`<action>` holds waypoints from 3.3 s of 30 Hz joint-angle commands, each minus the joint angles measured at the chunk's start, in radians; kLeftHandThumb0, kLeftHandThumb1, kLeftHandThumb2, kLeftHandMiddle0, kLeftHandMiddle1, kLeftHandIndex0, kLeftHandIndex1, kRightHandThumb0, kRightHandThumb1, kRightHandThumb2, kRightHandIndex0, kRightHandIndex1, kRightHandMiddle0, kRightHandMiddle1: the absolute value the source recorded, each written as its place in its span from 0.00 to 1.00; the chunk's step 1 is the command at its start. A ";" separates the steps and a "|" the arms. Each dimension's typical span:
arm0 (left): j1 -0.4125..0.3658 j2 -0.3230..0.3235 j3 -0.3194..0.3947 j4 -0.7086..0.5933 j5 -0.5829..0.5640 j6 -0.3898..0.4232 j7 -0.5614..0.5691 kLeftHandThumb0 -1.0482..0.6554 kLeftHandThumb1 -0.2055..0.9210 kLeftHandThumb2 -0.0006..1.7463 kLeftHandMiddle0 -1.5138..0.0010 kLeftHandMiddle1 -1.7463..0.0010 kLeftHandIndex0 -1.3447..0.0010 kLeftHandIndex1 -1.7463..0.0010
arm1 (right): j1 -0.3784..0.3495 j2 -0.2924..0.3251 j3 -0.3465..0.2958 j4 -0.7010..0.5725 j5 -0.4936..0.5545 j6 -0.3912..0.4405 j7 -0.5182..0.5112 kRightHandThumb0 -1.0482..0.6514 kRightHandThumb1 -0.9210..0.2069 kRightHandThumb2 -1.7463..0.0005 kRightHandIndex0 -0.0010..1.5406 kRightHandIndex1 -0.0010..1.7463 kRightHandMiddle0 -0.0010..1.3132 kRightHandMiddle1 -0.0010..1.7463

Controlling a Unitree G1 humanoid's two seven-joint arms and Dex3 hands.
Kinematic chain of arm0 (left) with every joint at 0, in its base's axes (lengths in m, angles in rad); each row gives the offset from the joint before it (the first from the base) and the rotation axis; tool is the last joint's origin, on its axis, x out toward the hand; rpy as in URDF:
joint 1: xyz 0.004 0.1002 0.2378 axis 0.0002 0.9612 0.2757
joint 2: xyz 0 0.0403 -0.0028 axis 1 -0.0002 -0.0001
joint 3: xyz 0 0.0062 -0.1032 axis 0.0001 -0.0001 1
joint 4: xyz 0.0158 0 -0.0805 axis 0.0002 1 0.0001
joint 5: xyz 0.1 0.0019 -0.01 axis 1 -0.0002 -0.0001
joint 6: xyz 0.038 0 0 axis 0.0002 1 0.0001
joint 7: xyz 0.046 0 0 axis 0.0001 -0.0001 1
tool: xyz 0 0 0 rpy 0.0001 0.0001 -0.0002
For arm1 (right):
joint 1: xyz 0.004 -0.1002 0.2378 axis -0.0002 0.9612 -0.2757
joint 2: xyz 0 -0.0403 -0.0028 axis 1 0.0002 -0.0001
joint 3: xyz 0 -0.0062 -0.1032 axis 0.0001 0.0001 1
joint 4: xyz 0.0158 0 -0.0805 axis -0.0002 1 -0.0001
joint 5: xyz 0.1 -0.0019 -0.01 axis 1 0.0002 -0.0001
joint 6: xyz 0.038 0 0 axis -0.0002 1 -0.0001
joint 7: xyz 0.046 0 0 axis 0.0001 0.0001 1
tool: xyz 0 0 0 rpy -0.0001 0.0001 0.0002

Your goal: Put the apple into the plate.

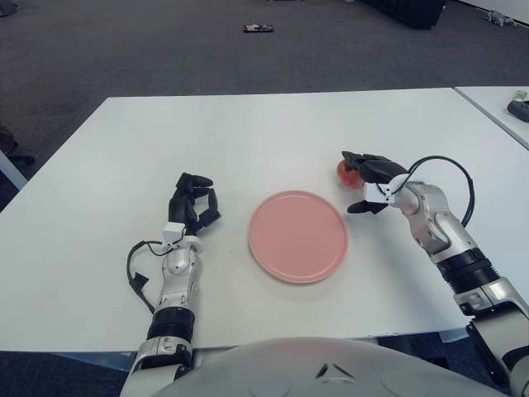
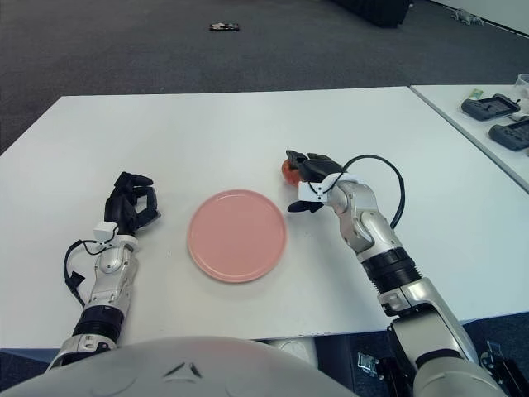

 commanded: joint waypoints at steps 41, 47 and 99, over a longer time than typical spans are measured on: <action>0.055 -0.002 -0.002 0.036 0.002 0.015 -0.003 0.37 0.62 0.63 0.46 0.00 0.65 0.00 | -0.144 -0.076 0.019 0.227 0.052 -0.128 0.065 0.09 0.38 0.53 0.00 0.00 0.00 0.00; 0.059 -0.003 0.000 0.029 0.006 0.027 0.006 0.37 0.62 0.63 0.46 0.00 0.65 0.00 | -0.271 -0.030 0.032 0.502 0.067 -0.193 -0.045 0.12 0.40 0.49 0.01 0.01 0.00 0.04; 0.088 -0.012 0.003 0.002 -0.002 0.011 0.001 0.37 0.62 0.64 0.48 0.00 0.65 0.00 | -0.511 0.121 0.184 1.132 0.044 -0.384 -0.469 0.24 0.56 0.37 0.00 0.76 0.00 0.74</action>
